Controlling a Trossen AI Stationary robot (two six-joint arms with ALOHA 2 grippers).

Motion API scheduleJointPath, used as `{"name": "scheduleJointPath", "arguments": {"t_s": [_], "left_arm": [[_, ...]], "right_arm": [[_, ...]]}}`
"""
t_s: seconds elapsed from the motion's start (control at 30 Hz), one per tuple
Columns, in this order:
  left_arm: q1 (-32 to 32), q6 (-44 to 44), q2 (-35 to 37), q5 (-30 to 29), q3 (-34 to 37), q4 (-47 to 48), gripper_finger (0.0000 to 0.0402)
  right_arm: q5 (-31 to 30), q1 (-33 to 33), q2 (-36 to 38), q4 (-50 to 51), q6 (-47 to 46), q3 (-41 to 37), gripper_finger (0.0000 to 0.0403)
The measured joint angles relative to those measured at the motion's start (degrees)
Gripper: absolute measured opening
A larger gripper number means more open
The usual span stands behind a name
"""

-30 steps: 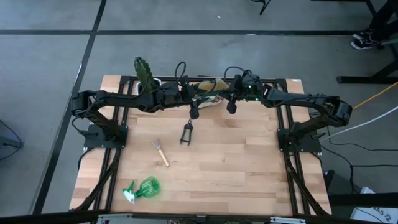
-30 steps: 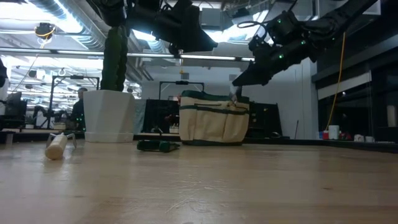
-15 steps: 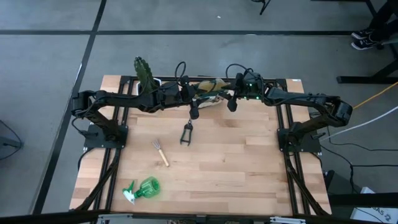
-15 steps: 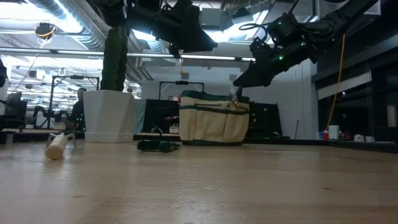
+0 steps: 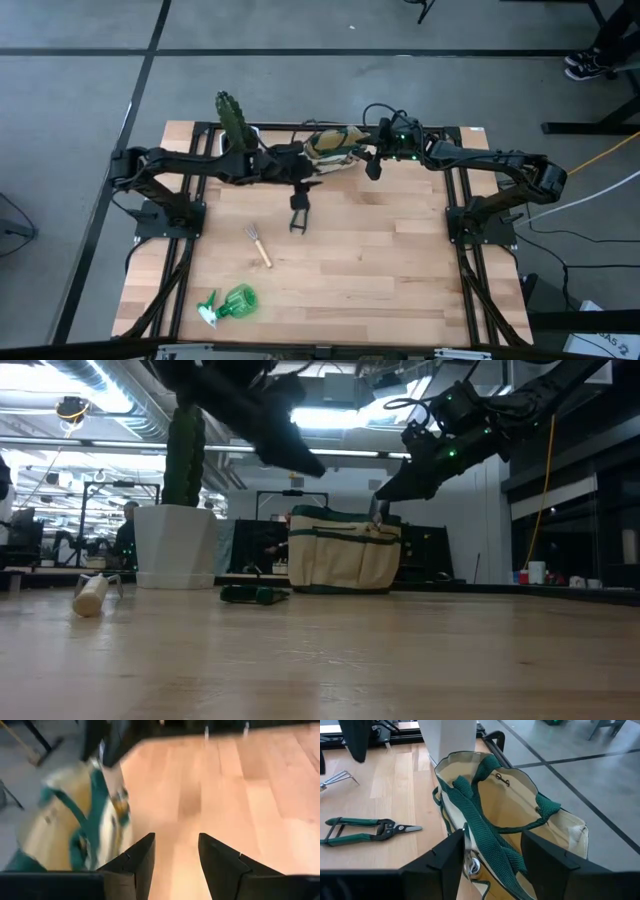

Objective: Pick & Place Garden tools in Gardening bag
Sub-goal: Put the trowel into the gardening bag, then put the shear scissors into the gardening bag

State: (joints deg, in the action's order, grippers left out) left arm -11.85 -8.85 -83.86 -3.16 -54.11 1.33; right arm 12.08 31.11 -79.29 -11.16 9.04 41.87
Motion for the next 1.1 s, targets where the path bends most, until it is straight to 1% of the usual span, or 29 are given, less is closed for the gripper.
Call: {"name": "scheduleJointPath", "arguments": {"t_s": [0.13, 0.27, 0.33, 0.43, 0.6, 0.8, 1.1], "left_arm": [[1.0, 7.8, 0.8, 0.5, 0.0, 6.2, 0.0145], [1.8, 15.7, 0.9, 3.8, 0.0, 10.9, 0.0146], [2.2, 18.5, 0.9, 4.8, 0.0, 12.7, 0.0145], [3.1, 21.7, 0.9, 4.5, 0.0, 14.7, 0.0144], [4.4, 25.6, 0.9, 4.3, 0.0, 15.9, 0.0145], [6.0, 28.4, 0.9, 4.1, 0.0, 17.2, 0.0145], [7.0, 30.9, 0.9, 3.8, 0.0, 17.6, 0.0145]], "right_arm": [[0.0, 0.0, 0.0, 0.0, 0.0, 0.0, 0.0197], [0.0, 0.0, 0.0, 0.0, -0.4, 0.0, 0.0197], [0.0, 0.0, 0.0, 0.0, -0.5, 0.0, 0.0197], [0.0, 0.0, 0.0, -0.3, -0.5, 0.0, 0.0197], [0.0, 0.0, 1.3, -0.5, -0.3, 0.0, 0.0197], [0.0, 0.0, 5.5, -0.2, 0.4, 0.0, 0.0197], [0.2, -1.3, 10.5, 4.5, 0.4, 0.0, 0.0197]]}}
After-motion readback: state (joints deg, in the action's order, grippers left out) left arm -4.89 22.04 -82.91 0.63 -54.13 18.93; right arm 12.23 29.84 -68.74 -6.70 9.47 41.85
